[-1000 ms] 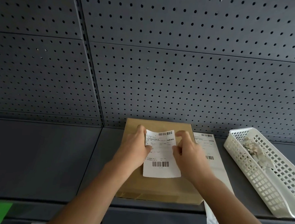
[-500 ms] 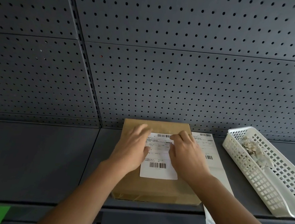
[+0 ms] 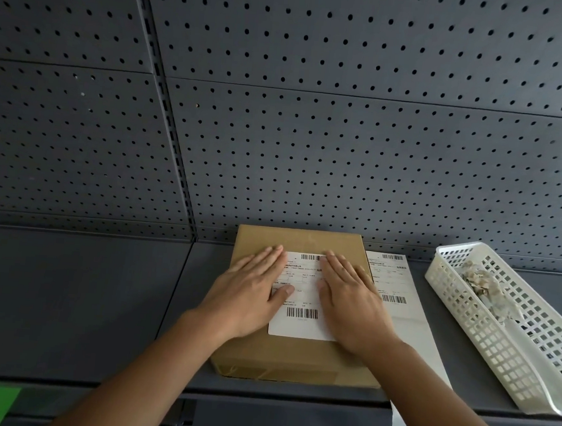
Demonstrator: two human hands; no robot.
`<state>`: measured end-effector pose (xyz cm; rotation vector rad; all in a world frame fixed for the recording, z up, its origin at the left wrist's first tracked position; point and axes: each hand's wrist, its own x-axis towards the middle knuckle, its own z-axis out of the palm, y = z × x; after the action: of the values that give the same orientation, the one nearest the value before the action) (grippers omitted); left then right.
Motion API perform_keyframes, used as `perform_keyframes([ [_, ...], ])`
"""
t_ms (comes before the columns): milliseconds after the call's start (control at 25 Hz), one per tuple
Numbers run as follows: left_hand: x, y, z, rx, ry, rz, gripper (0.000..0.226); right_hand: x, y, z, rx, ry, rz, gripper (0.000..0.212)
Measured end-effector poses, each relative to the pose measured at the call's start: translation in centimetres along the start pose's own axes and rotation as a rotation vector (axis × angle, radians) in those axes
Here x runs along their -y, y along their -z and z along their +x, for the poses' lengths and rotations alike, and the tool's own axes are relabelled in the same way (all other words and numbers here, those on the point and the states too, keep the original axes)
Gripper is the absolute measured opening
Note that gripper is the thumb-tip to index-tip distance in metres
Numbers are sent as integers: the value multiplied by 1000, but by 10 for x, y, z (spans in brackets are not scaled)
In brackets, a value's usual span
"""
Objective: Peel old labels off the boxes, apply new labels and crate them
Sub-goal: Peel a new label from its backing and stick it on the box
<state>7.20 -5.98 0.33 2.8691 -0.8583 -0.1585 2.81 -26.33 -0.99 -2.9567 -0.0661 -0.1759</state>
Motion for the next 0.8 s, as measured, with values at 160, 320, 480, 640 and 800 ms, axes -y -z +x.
perform_keyframes([
  [160, -6, 2, 0, -29, 21, -32, 71, 0, 4, -2, -22, -68, 68, 56],
  [320, -25, 3, -14, -65, -73, -48, 59, 14, 15, -15, -4, 105, 94, 56],
  [480, -33, -2, -26, -14, -64, 14, 60, 19, 10, -28, 79, 143, -7, 59],
  [640, -26, 0, -31, 46, 16, 53, 65, 10, 12, -33, 57, 54, 7, 67],
  [800, -24, 3, -37, 36, 71, 26, 70, 3, 18, -37, 28, -34, 63, 58],
])
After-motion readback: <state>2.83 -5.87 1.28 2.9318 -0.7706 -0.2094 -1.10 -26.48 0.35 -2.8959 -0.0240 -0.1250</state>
